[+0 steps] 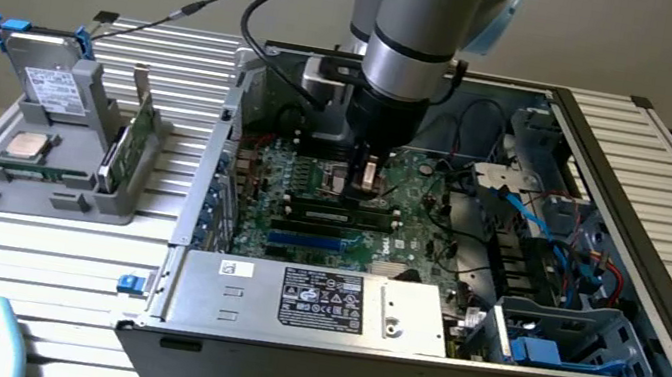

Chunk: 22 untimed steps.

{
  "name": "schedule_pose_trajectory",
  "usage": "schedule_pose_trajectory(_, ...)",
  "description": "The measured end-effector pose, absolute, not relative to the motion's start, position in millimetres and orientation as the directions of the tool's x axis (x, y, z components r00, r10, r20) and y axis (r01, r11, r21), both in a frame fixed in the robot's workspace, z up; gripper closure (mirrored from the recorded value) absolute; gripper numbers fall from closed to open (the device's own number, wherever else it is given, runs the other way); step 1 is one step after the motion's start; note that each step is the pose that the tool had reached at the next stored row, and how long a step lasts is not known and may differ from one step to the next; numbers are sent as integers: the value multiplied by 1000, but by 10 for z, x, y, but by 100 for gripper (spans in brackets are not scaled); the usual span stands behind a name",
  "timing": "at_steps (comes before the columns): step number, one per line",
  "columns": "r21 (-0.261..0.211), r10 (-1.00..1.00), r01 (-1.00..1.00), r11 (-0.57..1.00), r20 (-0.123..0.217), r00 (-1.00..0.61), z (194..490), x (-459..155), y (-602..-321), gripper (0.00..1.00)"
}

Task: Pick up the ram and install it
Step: 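Press down the ram until it locks into place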

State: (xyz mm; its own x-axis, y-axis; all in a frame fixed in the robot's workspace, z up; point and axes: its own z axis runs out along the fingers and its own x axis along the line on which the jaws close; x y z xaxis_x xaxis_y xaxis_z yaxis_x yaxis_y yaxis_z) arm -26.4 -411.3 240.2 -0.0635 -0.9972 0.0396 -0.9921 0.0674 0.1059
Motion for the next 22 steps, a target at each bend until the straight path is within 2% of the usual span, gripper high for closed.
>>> schedule_pose_trajectory(22, 83, -946, -944, 320, 74, -314, 2401, -264, -4113, 90)
